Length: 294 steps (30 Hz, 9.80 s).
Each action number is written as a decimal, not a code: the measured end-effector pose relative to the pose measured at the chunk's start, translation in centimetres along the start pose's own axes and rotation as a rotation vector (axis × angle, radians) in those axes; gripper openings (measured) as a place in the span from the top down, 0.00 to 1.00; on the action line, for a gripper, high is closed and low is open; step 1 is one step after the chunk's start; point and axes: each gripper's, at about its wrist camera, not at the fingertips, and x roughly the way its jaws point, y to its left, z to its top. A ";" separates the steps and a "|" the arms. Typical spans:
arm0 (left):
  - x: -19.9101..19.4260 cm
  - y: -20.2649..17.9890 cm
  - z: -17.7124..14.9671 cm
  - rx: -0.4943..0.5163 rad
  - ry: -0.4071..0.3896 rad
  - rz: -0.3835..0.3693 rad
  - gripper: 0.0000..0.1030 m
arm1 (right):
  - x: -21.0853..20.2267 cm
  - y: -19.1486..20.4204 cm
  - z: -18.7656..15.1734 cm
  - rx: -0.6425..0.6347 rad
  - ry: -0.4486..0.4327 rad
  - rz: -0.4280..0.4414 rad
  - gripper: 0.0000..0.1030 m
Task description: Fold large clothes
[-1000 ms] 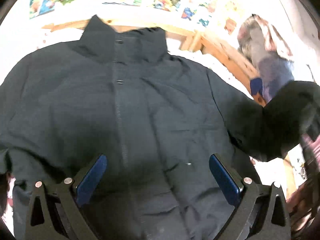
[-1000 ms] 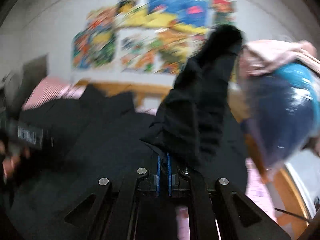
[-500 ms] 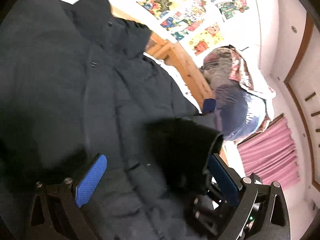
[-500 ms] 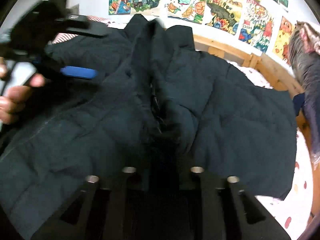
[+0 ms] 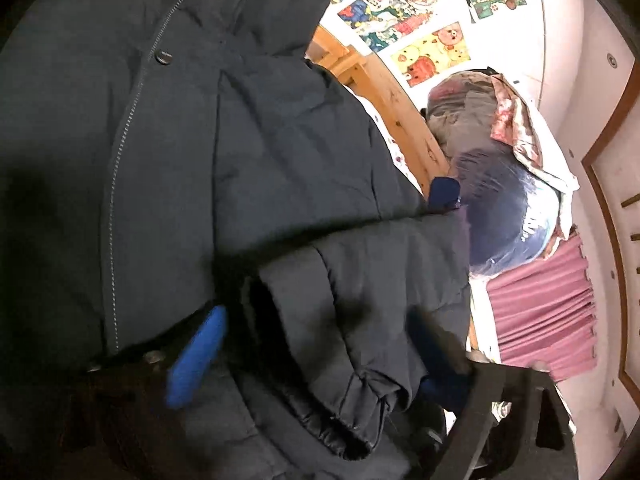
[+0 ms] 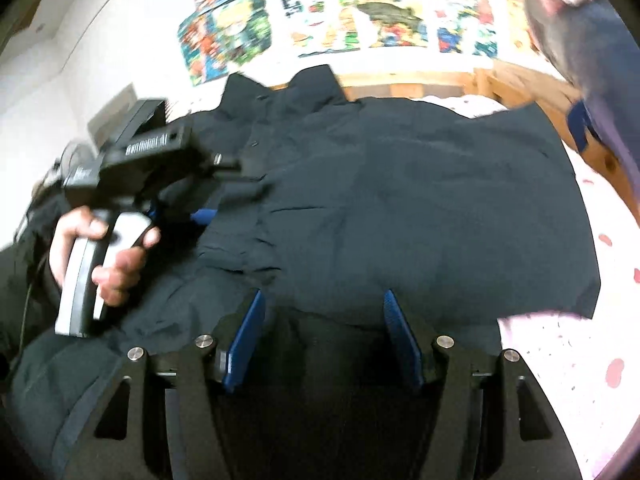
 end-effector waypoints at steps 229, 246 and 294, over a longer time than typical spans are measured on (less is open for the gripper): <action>-14.9 -0.6 4.5 0.259 -0.300 0.642 0.23 | 9.4 -0.8 16.2 -0.078 -0.121 -0.279 0.49; -8.0 2.3 0.0 0.448 -0.246 0.833 0.11 | 14.3 1.2 10.3 -0.170 -0.023 -0.263 0.40; -12.9 1.8 9.6 0.333 -0.355 0.595 0.02 | 15.6 -0.7 17.7 -0.087 -0.095 -0.059 0.19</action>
